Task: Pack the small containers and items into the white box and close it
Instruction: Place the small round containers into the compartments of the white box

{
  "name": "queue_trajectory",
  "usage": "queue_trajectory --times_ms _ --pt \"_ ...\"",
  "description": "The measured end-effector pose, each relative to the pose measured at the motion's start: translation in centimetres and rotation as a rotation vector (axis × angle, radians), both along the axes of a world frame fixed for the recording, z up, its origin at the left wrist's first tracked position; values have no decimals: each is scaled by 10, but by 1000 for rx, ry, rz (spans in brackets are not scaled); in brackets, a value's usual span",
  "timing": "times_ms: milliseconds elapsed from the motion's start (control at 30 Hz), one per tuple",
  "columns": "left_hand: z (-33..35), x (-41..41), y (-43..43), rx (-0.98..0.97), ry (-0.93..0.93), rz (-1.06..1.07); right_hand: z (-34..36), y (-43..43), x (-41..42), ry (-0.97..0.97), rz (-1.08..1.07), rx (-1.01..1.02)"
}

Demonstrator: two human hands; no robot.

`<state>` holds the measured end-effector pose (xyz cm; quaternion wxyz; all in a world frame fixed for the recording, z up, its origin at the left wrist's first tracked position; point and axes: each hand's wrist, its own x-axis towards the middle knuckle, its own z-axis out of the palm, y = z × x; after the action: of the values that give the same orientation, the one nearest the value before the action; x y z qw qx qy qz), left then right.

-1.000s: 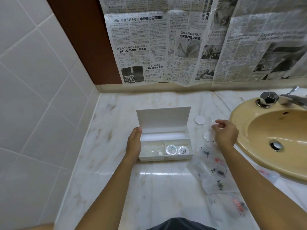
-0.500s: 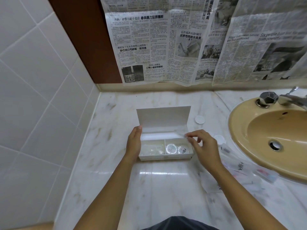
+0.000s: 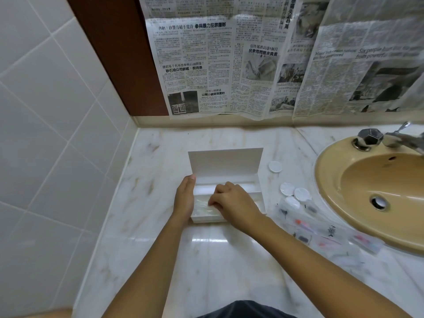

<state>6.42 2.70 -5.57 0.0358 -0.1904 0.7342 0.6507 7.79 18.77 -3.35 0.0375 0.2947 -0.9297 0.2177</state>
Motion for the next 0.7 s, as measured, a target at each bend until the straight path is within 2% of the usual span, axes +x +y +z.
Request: queue_trajectory --times_ms 100,200,367,467,567,700 --pt "1 0 1 -7 3 5 -6 -2 -3 -50 0 77" --pt "2 0 1 0 -1 3 -5 2 0 -83 -9 53" --pt "1 0 1 -3 4 7 7 27 4 -182 -185 -244" --pt "2 0 1 2 -4 0 11 60 0 -146 -316 -348" --pt "2 0 1 6 -7 4 6 104 -6 -102 -491 -301" --pt "3 1 1 4 -13 3 -13 156 -13 -191 -688 -105"
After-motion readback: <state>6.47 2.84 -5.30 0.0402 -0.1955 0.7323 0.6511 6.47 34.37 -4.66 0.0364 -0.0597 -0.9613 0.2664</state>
